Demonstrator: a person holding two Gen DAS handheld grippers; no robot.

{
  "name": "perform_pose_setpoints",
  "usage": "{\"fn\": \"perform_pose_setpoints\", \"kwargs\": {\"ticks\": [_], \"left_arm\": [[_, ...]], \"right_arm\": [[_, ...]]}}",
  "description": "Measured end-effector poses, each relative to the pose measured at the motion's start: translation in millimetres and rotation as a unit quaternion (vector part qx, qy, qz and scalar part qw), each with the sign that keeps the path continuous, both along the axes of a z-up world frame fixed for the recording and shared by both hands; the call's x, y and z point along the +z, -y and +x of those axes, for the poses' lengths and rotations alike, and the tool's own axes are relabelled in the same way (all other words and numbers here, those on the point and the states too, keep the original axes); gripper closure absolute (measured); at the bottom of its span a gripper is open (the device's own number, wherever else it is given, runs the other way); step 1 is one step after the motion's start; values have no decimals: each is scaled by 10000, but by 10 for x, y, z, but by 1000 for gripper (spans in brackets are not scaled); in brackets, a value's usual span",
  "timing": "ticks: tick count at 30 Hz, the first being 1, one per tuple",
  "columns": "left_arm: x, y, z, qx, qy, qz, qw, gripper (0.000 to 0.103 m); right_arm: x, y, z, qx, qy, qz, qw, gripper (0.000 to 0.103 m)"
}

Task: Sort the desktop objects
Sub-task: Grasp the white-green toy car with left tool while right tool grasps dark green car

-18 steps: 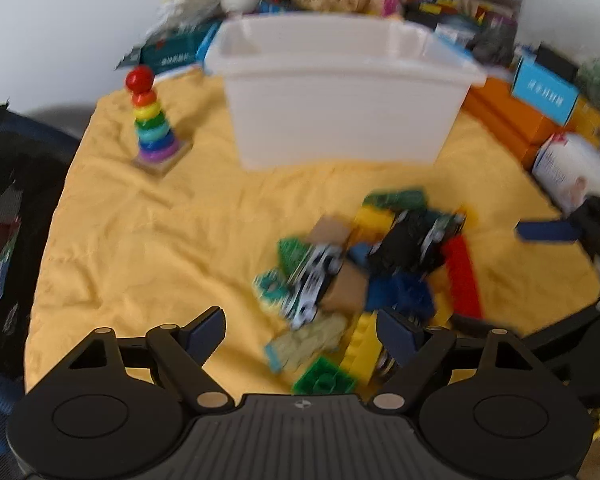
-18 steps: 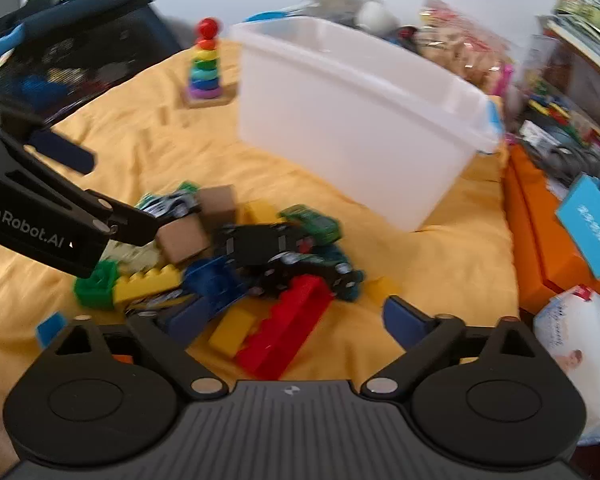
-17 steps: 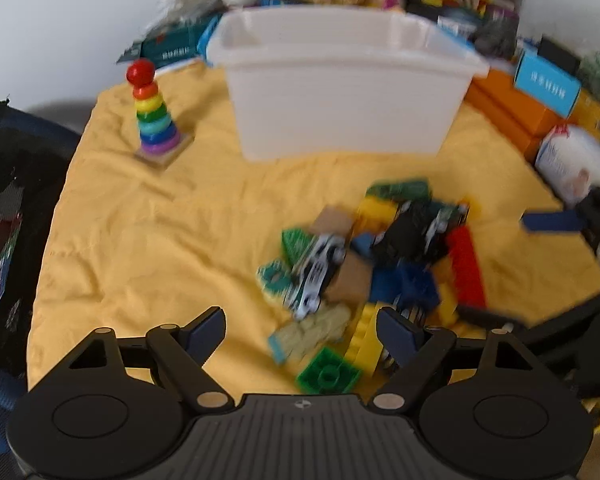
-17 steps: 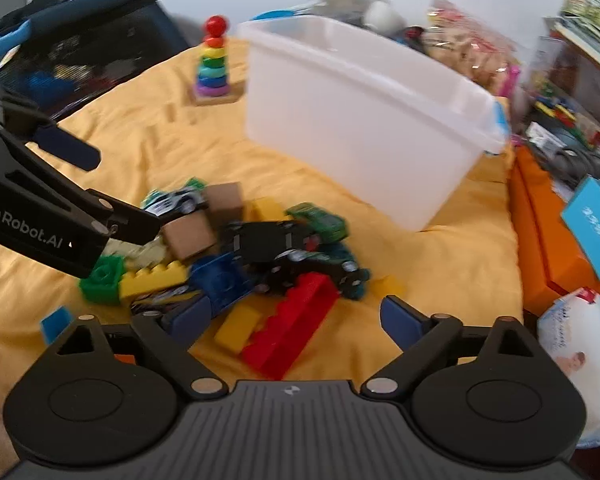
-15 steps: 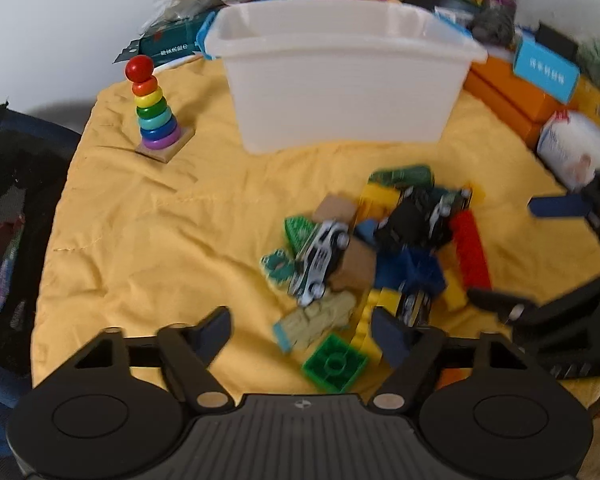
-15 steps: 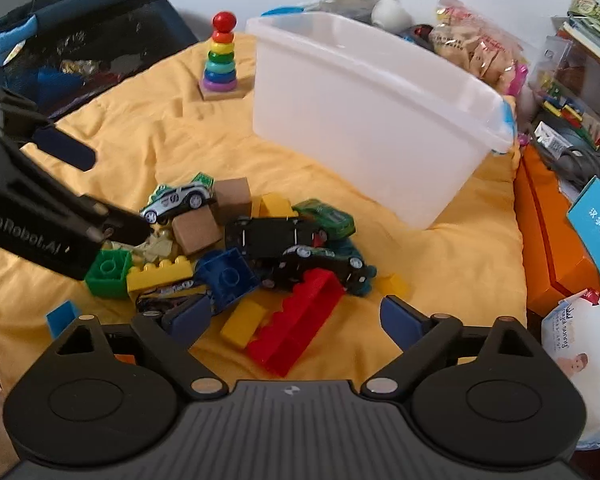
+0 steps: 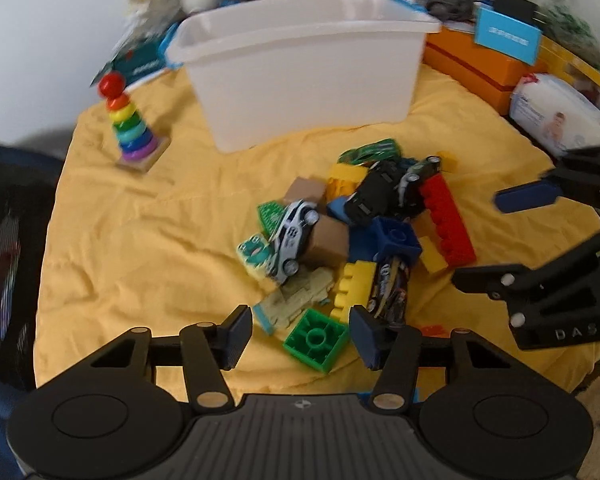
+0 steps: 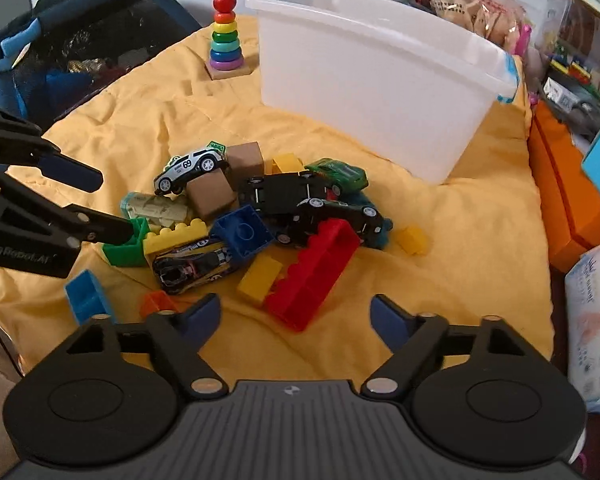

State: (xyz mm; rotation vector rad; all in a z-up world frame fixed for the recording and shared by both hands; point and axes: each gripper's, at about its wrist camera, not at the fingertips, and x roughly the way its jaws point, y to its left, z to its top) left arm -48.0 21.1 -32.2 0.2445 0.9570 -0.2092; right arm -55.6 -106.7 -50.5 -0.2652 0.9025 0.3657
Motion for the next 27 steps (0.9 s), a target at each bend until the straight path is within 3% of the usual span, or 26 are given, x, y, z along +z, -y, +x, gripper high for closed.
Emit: {"fn": "perform_pose_setpoints", "kwargs": {"ticks": [4, 9, 13, 16, 17, 21, 27], "left_arm": [[22, -73, 185, 103, -45, -52, 9999, 44], [32, -207, 504, 29, 40, -288, 9996, 46], [-33, -219, 658, -133, -62, -386, 9991, 51], [-114, -173, 711, -394, -204, -483, 9978, 56], [-145, -150, 734, -463, -264, -503, 9973, 64], [-182, -116, 771, -566, -267, -732, 9953, 72], [-119, -130, 724, -655, -89, -305, 9973, 81]], "right_arm": [[82, -57, 33, 257, 64, 42, 9996, 49], [153, -216, 225, 548, 349, -112, 9978, 64], [71, -266, 369, 462, 83, -19, 9989, 73], [-56, -217, 369, 300, -161, -69, 9994, 77], [-80, -186, 365, 244, -196, -96, 9995, 77], [-131, -15, 341, -86, -200, -262, 9994, 78], [-34, 59, 385, -266, -77, -120, 9995, 77]]}}
